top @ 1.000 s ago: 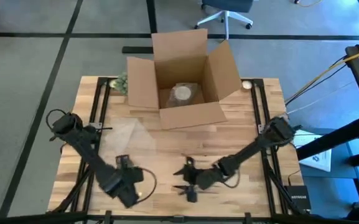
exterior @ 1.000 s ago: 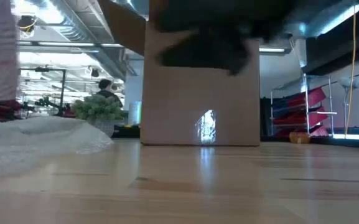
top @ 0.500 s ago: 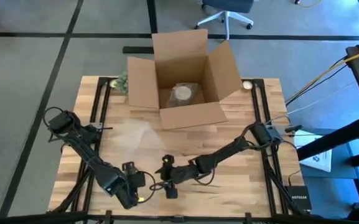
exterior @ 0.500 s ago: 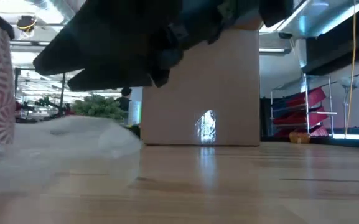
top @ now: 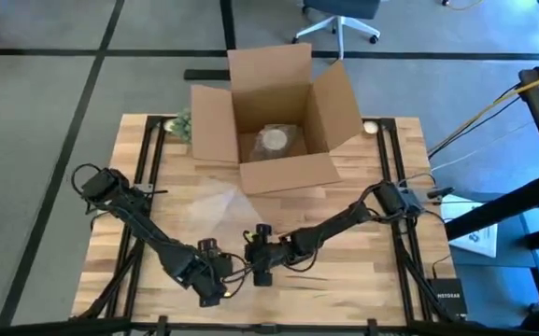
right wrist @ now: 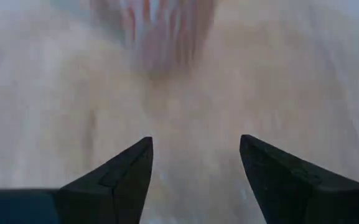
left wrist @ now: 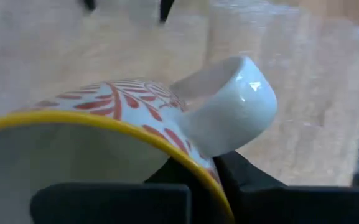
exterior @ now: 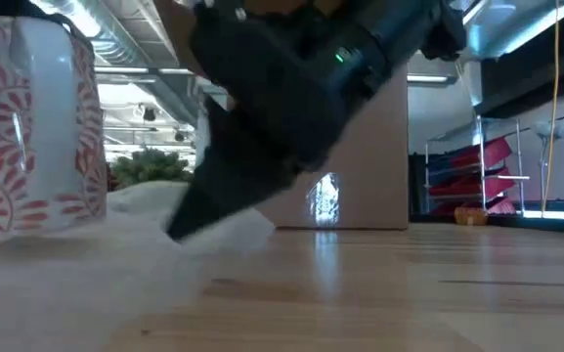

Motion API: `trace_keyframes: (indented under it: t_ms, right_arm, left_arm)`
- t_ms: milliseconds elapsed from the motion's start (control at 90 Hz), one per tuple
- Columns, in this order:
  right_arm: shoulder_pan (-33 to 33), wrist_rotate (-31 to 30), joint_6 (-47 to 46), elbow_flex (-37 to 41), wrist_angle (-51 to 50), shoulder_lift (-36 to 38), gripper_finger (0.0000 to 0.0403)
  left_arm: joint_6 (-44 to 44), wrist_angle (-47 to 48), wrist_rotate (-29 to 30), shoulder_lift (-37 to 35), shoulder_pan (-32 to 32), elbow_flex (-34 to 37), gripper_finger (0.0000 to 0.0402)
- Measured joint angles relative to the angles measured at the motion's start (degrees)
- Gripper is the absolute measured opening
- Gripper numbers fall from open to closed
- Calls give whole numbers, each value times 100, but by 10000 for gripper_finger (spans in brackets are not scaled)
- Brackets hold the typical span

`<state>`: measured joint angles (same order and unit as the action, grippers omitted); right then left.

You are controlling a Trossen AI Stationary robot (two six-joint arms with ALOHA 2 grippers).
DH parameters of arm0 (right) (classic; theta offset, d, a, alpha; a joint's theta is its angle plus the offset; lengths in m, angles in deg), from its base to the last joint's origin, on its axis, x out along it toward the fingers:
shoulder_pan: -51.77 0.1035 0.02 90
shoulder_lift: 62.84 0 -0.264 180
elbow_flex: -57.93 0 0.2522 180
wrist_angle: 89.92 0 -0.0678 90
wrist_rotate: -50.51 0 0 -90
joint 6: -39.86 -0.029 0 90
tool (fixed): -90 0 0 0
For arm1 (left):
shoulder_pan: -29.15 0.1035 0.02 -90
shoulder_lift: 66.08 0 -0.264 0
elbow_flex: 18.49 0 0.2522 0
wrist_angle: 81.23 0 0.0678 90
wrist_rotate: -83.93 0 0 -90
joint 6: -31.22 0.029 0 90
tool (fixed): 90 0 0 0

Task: Wrap mug
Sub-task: Wrap the orange mug with transparent bubble wrap

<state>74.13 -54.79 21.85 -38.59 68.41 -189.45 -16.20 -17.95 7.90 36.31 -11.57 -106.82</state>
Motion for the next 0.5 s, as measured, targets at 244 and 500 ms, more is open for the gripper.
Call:
trace_keyframes:
  t_ms: [244, 500]
  right_arm:
    - [290, 85, -792, -2, -190, 0, 227]
    - [569, 243, -793, -17, 904, 21, 227]
  left_arm:
    - [-1076, 1338, 85, -13, -315, -30, 1]
    - [-1624, 1602, 497, -28, -515, 280, 1]
